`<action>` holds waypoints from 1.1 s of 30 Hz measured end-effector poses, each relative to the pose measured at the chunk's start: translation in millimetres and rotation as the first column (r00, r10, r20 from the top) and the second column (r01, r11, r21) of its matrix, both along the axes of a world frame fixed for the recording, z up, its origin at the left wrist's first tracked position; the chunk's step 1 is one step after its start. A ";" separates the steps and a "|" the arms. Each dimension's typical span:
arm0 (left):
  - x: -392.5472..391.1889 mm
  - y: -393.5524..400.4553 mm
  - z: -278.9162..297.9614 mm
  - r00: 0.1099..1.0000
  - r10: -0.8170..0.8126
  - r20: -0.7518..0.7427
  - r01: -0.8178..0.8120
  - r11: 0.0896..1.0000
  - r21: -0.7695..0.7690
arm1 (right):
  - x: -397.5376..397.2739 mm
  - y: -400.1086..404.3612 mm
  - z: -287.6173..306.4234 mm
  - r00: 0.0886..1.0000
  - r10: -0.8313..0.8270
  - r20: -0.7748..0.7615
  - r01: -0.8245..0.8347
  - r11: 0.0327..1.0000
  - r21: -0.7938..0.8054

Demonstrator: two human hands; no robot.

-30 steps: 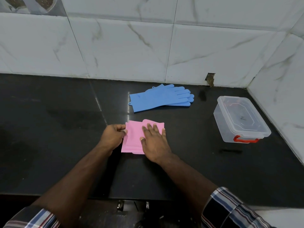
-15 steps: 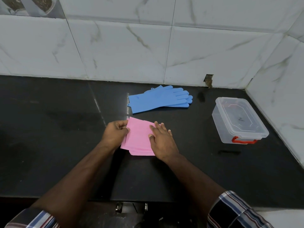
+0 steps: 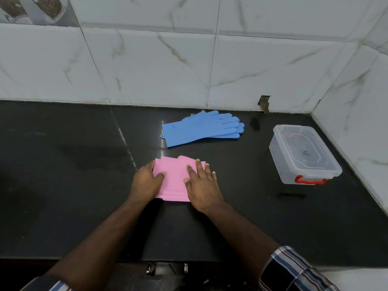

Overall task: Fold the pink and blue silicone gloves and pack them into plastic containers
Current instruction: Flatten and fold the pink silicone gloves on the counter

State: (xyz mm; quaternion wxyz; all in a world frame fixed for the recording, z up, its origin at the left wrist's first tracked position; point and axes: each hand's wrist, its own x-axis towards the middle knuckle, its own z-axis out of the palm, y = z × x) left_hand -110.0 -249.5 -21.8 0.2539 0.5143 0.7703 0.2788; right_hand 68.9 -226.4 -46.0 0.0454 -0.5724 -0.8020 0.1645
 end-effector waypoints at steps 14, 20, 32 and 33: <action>8.4 1.1 -1.4 0.992 -0.043 -0.120 0.032 0.995 -0.094 | -1.4 3.8 2.1 0.996 0.056 0.067 -0.051 0.996 -0.079; 20.1 7.4 15.1 0.861 -0.151 -0.485 0.158 0.987 -0.027 | 12.1 20.6 10.7 0.992 0.025 -0.124 -0.017 0.998 0.068; 14.9 18.3 -20.8 0.666 -0.490 -0.562 0.459 0.863 -0.209 | 1.5 12.3 -11.0 0.996 0.083 0.025 -0.085 0.993 0.085; 12.7 17.5 -25.6 0.670 -0.488 -0.559 0.461 0.864 -0.201 | 2.1 12.3 -11.7 0.996 0.083 0.040 -0.086 0.993 0.086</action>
